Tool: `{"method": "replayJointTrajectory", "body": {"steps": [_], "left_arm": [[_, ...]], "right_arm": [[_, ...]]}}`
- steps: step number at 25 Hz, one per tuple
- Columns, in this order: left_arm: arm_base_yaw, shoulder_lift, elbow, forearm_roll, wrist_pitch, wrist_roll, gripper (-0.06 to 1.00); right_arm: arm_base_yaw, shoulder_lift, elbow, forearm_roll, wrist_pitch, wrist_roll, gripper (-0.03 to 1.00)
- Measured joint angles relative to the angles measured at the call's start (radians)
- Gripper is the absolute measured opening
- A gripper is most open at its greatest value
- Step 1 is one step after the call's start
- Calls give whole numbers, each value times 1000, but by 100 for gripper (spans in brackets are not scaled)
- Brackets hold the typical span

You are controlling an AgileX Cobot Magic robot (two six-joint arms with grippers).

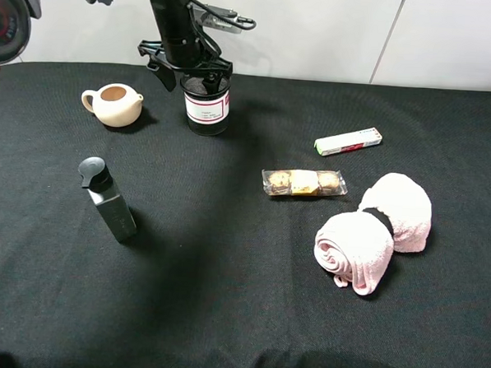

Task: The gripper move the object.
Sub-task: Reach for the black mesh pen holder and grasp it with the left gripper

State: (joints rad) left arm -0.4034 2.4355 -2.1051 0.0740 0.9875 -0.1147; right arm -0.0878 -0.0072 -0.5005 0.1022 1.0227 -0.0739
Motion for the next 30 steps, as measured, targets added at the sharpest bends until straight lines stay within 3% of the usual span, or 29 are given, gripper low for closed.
{"method": "replayJointTrajectory", "body": {"steps": [30], "left_arm": [[0,58,-12,21,-61,-22,83]], "right_arm": [[0,0,0,0,0,0,69]]}}
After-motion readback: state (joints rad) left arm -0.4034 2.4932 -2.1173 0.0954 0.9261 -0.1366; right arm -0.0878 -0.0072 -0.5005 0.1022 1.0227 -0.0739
